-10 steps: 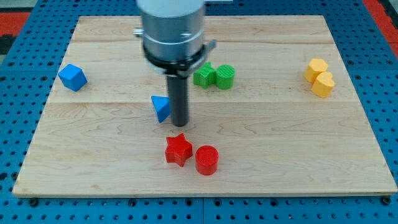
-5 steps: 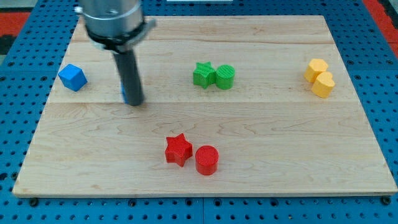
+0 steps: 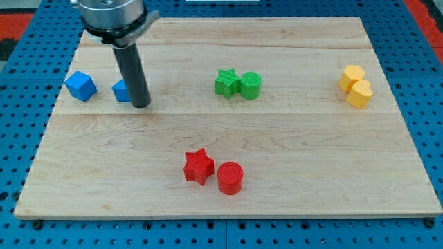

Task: Push the blue triangle into the blue cube

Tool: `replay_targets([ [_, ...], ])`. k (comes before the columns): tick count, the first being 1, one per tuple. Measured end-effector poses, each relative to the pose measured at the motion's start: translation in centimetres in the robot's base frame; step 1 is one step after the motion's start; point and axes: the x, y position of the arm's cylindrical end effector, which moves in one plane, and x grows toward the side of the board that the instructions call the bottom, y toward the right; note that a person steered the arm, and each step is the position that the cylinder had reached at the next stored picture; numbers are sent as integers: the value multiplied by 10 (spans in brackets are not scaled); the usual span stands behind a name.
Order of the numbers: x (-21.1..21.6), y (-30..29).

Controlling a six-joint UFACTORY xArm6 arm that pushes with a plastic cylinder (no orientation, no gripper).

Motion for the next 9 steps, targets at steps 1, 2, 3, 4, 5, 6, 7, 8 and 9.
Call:
replay_targets([
  [1, 1, -31],
  [2, 15, 7],
  [3, 10, 62],
  [4, -14, 50],
  [5, -32, 14],
  [6, -33, -12],
  [7, -33, -20],
  [8, -33, -39],
  [9, -33, -51],
])
